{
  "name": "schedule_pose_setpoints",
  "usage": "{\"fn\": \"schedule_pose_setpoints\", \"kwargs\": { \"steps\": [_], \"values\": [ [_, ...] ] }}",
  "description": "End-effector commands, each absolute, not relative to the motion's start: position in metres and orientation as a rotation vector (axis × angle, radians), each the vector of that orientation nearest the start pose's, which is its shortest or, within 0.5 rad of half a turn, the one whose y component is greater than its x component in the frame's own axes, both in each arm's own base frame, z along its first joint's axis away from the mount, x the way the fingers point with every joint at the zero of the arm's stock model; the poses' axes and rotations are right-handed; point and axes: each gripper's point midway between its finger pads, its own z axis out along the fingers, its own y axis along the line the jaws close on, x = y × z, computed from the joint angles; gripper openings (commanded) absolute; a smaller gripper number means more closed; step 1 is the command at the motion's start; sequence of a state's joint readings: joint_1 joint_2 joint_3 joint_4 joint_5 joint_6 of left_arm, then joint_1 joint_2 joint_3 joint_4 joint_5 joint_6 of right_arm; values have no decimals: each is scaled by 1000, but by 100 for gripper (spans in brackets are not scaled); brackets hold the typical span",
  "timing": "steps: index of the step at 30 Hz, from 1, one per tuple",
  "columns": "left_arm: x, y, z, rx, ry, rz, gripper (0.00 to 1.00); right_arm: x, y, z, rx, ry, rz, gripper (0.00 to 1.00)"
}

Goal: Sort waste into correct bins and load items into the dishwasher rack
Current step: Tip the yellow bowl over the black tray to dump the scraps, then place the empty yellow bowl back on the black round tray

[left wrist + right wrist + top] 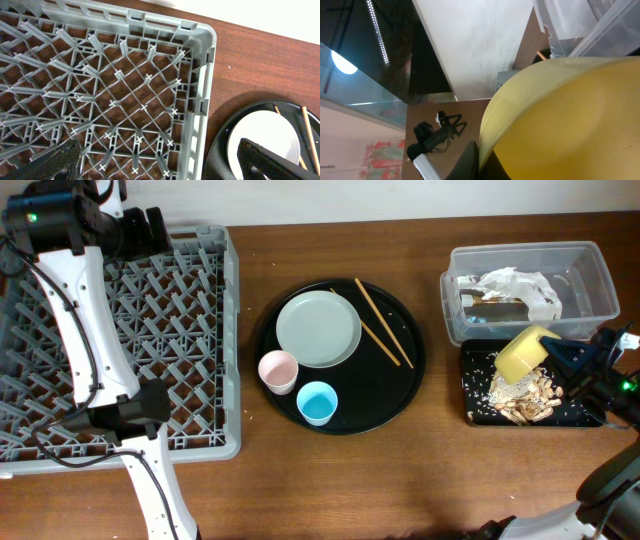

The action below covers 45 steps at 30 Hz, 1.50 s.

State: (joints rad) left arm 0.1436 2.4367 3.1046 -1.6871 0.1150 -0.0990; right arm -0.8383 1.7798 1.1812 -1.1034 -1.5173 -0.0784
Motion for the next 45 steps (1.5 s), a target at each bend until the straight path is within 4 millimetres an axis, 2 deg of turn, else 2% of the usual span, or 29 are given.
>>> {"fn": "schedule_pose_setpoints", "kwargs": {
  "steps": [1,3,6,8,11,15,18,19,21,24,26,28,30,35,37,41,45],
  "values": [
    [497,53,293,-278,2530,-123,99,328,-105,208,832,1742,1757,4],
    [497,53,293,-278,2530,-123,99,332,-104,207,688,1766,1676,4],
    [497,53,293,-278,2530,-123,99,331,-98,209,725,1767,1715,4],
    [497,53,293,-278,2530,-123,99,326,-90,212,819,1763,1785,4],
    [497,53,293,-278,2530,-123,99,325,-80,221,701,1797,1725,4],
    [497,53,293,-278,2530,-123,99,326,-56,229,572,1926,1656,4],
    [497,53,293,-278,2530,-123,99,332,-22,243,376,2072,1568,4],
    [497,53,293,-278,2530,-123,99,335,-5,247,299,2154,1525,4],
    [497,53,293,-278,2530,-123,99,339,23,245,192,2329,1402,4],
    [497,53,293,-278,2530,-123,99,344,61,230,72,2580,1144,4],
    [497,53,293,-278,2530,-123,99,345,83,211,40,2719,918,4],
    [497,53,293,-278,2530,-123,99,346,103,193,21,2808,698,4],
    [497,53,293,-278,2530,-123,99,346,122,180,-18,2848,551,4],
    [497,53,293,-278,2530,-123,99,349,174,151,-156,2881,502,4],
    [497,53,293,-278,2530,-123,99,349,181,127,-136,2941,428,4],
    [497,53,293,-277,2530,-124,99,342,193,85,-124,3064,407,4],
    [497,53,293,-278,2530,-123,99,336,198,62,-129,3134,414,4]
  ]
}}
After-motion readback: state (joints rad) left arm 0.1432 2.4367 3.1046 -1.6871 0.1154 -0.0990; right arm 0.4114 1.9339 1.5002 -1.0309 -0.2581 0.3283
